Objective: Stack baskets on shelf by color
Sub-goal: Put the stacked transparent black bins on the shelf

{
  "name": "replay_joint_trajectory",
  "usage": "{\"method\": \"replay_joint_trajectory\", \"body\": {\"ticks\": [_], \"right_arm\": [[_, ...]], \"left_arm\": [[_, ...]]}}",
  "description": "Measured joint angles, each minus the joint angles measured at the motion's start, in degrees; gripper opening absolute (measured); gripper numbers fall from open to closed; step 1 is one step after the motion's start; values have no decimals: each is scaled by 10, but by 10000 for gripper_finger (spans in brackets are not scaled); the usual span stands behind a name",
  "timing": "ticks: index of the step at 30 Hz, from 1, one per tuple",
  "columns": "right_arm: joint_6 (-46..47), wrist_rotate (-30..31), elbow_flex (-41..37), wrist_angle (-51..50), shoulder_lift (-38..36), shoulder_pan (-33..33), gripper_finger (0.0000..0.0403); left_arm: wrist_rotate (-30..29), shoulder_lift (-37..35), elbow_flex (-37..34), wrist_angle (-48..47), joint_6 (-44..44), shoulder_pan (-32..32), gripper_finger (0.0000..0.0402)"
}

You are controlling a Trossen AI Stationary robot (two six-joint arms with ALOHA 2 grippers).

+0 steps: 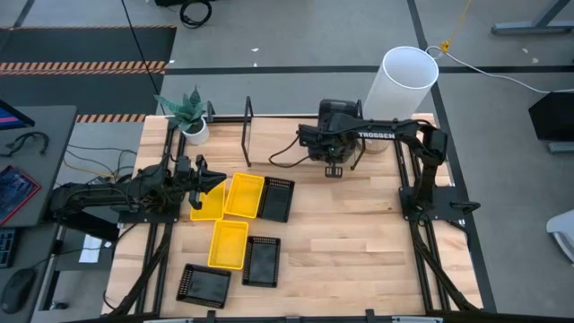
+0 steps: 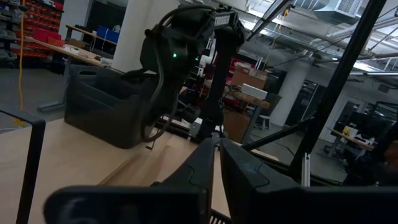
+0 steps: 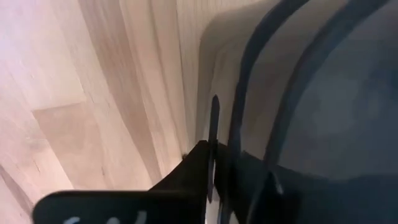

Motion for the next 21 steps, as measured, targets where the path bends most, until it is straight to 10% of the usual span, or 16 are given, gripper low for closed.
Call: {"method": "replay_joint_trajectory", "body": {"ticks": [21], "right_arm": [[48, -9, 12, -27, -13, 13, 158]], "left_arm": [[0, 0, 0, 0, 0, 0, 30]]}}
